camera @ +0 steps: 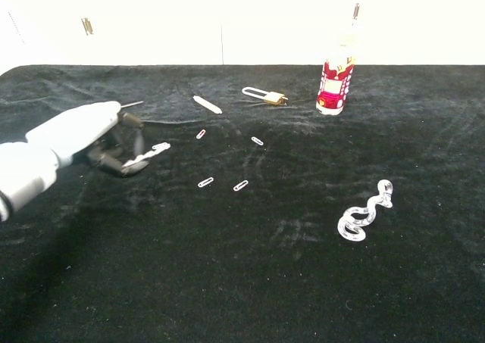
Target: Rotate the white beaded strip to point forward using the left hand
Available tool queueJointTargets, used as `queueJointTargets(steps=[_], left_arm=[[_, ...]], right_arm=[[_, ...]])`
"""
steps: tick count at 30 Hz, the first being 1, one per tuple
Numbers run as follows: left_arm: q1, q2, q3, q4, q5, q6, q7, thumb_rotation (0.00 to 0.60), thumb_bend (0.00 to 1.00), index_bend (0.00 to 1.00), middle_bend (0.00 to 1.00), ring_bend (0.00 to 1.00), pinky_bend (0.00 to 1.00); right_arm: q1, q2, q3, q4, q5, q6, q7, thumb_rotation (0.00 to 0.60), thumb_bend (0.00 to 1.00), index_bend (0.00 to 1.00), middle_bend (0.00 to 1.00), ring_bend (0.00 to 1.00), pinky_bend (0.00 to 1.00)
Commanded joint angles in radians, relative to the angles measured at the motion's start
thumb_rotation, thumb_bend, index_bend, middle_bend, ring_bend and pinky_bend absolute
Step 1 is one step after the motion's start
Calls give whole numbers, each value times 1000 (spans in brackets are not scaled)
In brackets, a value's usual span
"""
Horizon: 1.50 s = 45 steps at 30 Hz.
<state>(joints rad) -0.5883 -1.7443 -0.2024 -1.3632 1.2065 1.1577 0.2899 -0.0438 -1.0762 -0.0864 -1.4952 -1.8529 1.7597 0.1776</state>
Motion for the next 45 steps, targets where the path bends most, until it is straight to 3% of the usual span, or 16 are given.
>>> queueJointTargets(steps=[1,13,24,33,39,45], left_arm=[[-33,-49,-32,29,-7,-36,-63,600,438,840,1000,1000,1000],[-146,-208,-78,301,-28,-196,-232,600,439,841,1000,1000,1000],[-208,-286,-87,421,-3,-241,-298,600,439,842,1000,1000,1000],[-209,-276,-86,401,10,-216,-285,600,439,843,1000,1000,1000],[-148,-175,-64,287,19,-132,-202,600,439,844,1000,1000,1000],[-34,-33,-4,140,-1,-46,-96,600,439,845,1000,1000,1000]], right_arm=[[0,1,-1,2,-1,0,5,600,291,0,0,0,0],[-21,2,2,21,31,24,43,600,291,0,0,0,0],[-37,0,7,34,56,35,65,600,291,0,0,0,0],[-38,0,11,38,56,34,70,600,292,0,0,0,0],[-37,1,10,39,50,32,68,600,291,0,0,0,0],[-34,0,9,33,32,36,53,600,291,0,0,0,0]])
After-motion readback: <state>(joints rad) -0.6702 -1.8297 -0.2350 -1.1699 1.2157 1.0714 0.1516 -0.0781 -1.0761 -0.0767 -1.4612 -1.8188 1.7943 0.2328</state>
